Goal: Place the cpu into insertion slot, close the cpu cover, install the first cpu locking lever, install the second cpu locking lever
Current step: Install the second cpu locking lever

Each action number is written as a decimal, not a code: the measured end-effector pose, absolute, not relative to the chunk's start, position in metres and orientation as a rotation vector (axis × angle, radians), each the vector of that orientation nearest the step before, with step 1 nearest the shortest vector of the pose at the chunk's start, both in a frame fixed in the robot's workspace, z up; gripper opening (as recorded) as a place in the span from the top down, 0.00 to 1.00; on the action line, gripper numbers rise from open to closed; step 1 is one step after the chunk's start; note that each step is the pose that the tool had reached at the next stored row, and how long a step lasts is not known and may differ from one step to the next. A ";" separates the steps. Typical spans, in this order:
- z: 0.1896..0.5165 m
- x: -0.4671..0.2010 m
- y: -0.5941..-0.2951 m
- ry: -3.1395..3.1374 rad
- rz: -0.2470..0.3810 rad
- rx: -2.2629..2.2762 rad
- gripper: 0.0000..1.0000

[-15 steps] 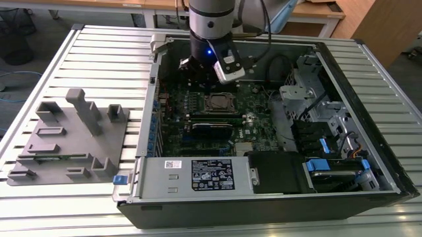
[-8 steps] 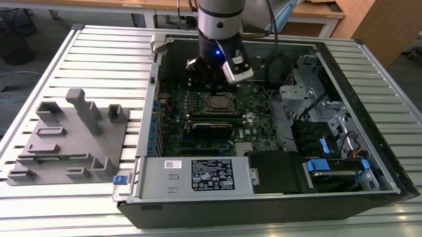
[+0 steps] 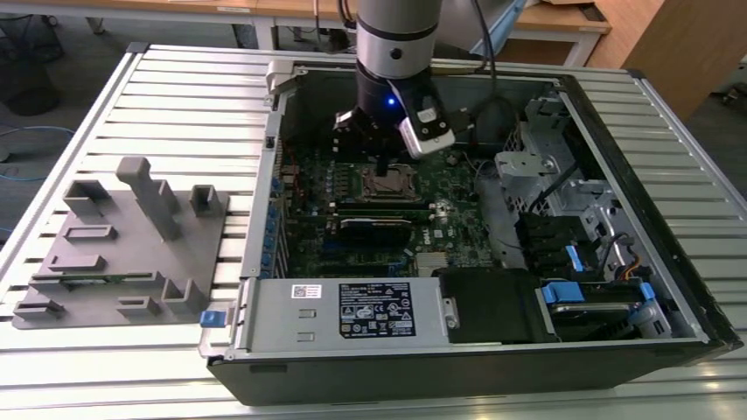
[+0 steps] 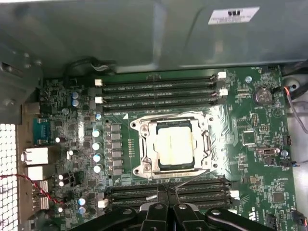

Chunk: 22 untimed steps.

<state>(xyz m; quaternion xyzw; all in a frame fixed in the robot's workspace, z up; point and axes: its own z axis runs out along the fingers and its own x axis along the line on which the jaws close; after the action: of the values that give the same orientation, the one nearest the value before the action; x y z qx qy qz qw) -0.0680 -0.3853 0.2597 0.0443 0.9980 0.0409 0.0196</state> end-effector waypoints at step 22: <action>0.241 -0.071 -0.388 3.097 0.127 0.138 0.89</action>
<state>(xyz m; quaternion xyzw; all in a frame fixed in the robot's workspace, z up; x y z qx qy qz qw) -0.0714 -0.3876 0.2407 0.0444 0.9980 0.0409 0.0196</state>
